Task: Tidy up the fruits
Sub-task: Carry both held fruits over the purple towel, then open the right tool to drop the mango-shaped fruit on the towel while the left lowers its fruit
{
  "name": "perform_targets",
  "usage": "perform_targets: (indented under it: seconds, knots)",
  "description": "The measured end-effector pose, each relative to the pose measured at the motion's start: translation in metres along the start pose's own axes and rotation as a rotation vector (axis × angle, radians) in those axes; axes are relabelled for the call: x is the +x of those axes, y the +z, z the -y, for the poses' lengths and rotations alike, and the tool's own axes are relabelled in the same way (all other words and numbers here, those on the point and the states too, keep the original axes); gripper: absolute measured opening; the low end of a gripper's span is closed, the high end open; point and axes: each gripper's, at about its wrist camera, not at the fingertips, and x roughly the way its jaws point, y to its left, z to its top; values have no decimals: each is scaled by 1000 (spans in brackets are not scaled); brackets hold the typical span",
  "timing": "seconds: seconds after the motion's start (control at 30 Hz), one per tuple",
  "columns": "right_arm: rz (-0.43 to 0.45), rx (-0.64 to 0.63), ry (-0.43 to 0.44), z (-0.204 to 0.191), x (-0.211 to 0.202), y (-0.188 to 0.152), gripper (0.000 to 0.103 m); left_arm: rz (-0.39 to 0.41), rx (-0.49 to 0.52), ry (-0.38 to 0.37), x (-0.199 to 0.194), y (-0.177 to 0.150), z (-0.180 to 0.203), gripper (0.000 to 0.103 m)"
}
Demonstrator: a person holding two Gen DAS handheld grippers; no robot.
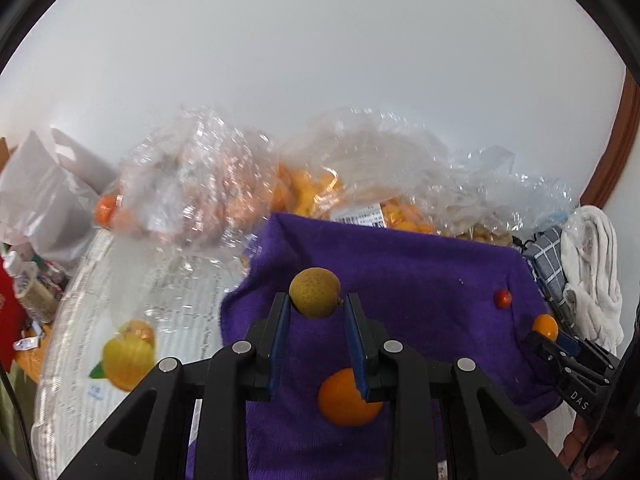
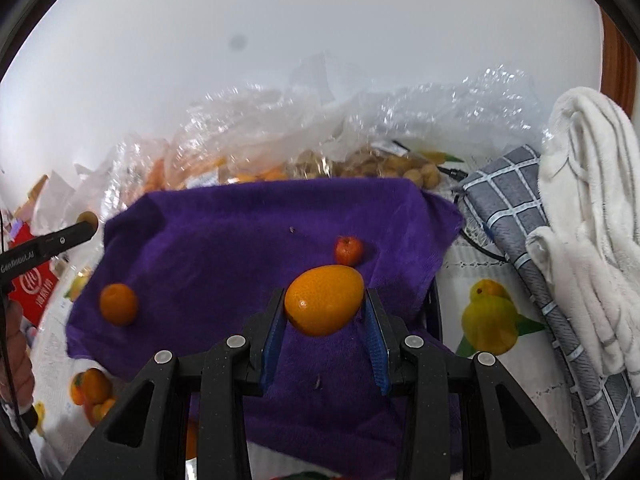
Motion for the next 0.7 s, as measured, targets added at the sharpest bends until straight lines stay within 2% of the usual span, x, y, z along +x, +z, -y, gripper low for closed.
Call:
perform_targets:
  seconds: [0.37,0.7]
  knots:
    - [-26,1,-7,2,13,-5,38,-119,62,5,32,-15,7,26]
    - [-58,-19,-31,-1,25,-11,38,-158,52,39,43,-20,2,26]
